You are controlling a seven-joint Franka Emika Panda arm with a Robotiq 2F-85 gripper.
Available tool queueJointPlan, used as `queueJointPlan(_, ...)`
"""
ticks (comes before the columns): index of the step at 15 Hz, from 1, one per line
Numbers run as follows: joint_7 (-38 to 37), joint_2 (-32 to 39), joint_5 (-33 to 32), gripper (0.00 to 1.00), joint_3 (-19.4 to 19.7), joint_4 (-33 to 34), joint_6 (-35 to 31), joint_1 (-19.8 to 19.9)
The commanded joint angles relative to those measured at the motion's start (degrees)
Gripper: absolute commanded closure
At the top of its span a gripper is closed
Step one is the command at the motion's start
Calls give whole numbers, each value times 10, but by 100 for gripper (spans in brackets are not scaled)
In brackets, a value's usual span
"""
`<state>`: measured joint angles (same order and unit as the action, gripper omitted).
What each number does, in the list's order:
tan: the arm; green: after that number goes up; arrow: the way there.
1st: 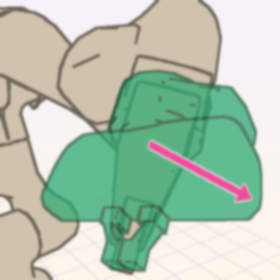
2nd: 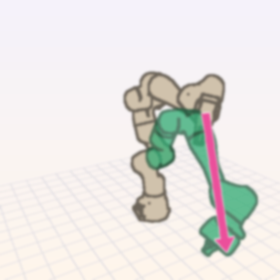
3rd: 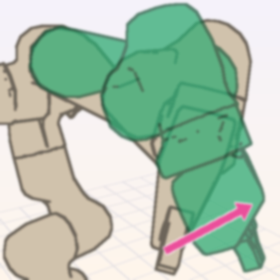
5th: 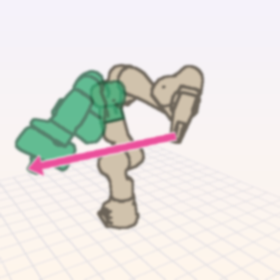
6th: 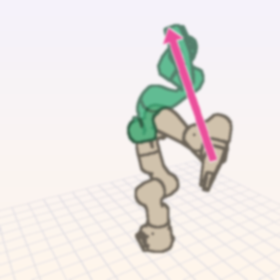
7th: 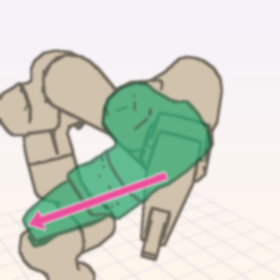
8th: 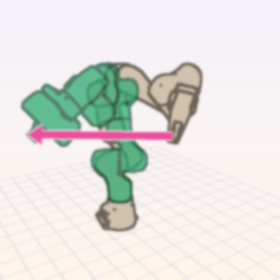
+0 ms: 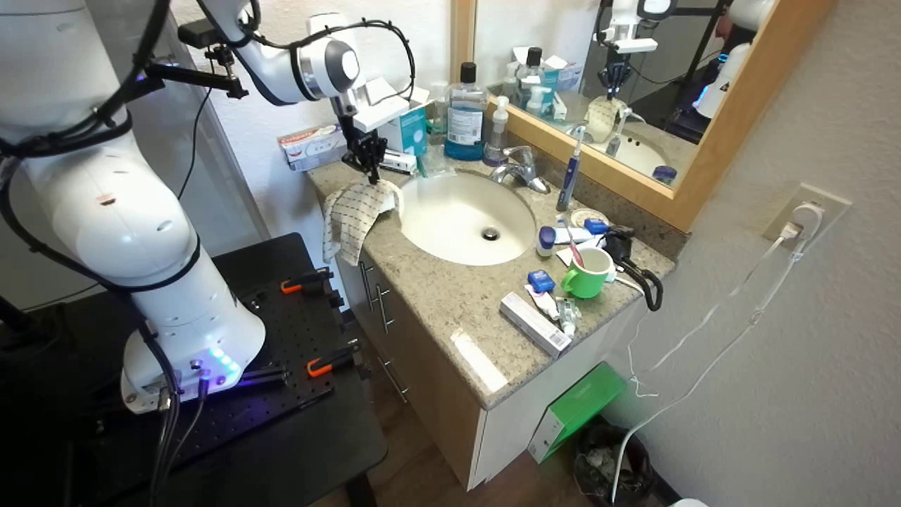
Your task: Pick the towel on the counter and put it on the faucet
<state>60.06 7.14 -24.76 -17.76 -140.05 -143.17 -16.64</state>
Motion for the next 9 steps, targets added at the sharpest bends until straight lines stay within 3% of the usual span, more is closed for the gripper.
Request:
queueJointPlan(1,-33,-99,-19,95,-7,-20,41,-13)
queueJointPlan(9,-36,-177,-59,94,-6,6,80,-15)
